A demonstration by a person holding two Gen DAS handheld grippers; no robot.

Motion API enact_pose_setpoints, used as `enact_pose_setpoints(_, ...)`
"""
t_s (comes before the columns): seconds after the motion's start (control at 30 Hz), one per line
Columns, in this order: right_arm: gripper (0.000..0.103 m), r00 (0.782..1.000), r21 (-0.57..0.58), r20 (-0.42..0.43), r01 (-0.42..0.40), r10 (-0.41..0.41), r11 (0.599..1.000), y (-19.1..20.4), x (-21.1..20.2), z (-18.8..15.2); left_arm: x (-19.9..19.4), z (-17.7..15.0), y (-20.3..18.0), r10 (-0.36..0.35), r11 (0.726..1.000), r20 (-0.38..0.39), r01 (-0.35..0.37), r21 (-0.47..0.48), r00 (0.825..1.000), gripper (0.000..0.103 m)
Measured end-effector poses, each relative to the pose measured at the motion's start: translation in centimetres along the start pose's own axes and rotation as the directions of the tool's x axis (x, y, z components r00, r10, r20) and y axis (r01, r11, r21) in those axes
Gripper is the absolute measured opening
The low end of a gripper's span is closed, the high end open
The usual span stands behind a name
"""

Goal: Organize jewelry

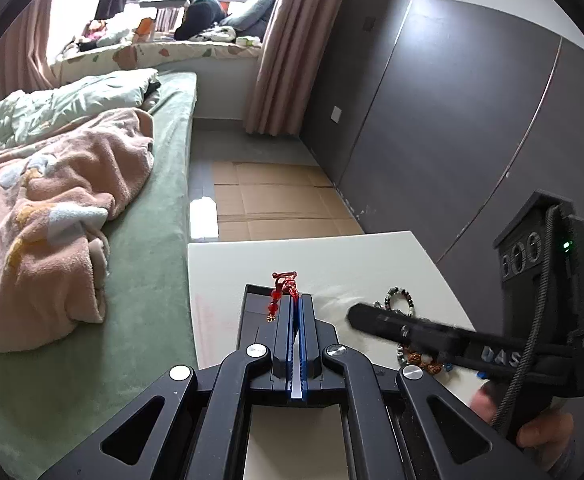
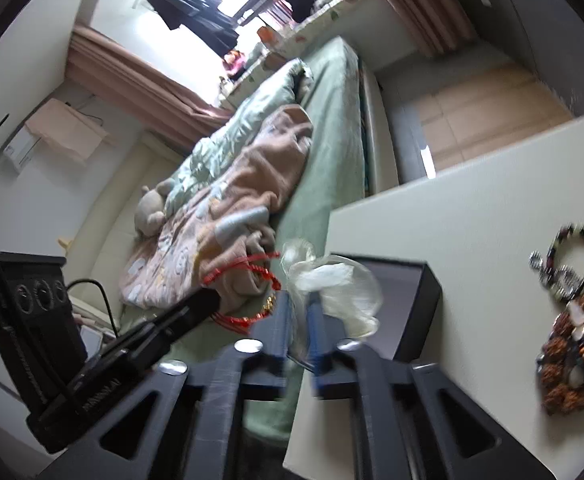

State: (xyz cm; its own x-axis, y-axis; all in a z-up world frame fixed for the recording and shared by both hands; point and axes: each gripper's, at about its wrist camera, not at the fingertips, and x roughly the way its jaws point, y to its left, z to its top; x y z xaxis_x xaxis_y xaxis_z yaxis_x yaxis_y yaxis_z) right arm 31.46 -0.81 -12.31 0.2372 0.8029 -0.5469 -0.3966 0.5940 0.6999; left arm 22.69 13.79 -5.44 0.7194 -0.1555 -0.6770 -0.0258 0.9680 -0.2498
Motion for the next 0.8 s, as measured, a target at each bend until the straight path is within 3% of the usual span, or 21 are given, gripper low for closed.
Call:
enact_pose_setpoints(0.07, 0.082, 1.000, 0.033, -0.011, 0.010, -0.009, 0.999, -0.7, 0.2, -0.1, 0.3, 0.1, 0.1, 0.004, 1.000, -0.004, -0.004, -0.004, 1.000, 0.002)
enact_pose_setpoints(0.1, 0.085, 1.000, 0.062, -0.014, 0.007, -0.007, 0.998, -1.2, 0.1, -0.3, 0.4, 0.1, 0.1, 0.000, 1.000, -0.010, 0.000, -0.008, 1.000, 0.002)
enact_pose_setpoints(0.23, 0.086, 1.000, 0.095, -0.024, 0.003, -0.001, 0.995, -2.0, -1.2, -0.5, 1.2, -0.1, -0.8, -0.009, 1.000, -0.032, 0.009, 0.002, 0.999, 0.002)
enact_pose_setpoints(0.33, 0.102, 0.999, 0.078, 0.013, 0.041, -0.042, 0.996, -1.9, -2.7, -0.9, 1.9, -0.2, -1.5, -0.014, 1.000, -0.050, 0.015, 0.009, 0.999, 0.002)
enact_pose_setpoints(0.47, 0.103, 0.990, 0.051, 0.063, 0.121, -0.124, 0.991, -1.9, -4.9, -1.1, 2.8, -0.4, -2.0, -0.010, 1.000, -0.069, 0.010, 0.004, 0.998, 0.002)
enact_pose_setpoints(0.67, 0.103, 0.958, 0.064, 0.123, 0.254, -0.260, 0.965, -3.8, -8.3, -1.3, 5.0, -0.7, -2.3, 0.017, 1.000, -0.148, -0.018, -0.010, 0.989, 0.005)
enact_pose_setpoints(0.7, 0.103, 0.956, 0.068, 0.131, 0.255, -0.262, 0.964, -4.1, -8.8, -1.5, 5.3, -0.8, -2.2, 0.020, 1.000, -0.155, -0.024, -0.020, 0.988, 0.009)
enact_pose_setpoints(0.77, 0.103, 0.951, 0.069, 0.146, 0.263, -0.271, 0.962, -4.6, -9.9, -1.8, 5.6, -1.0, -2.2, 0.016, 0.999, -0.164, -0.023, -0.041, 0.986, 0.037)
enact_pose_setpoints(0.8, 0.103, 0.948, 0.066, 0.155, 0.270, -0.277, 0.961, -4.8, -10.4, -2.0, 5.6, -1.1, -2.3, 0.015, 0.999, -0.161, -0.022, -0.046, 0.987, 0.068)
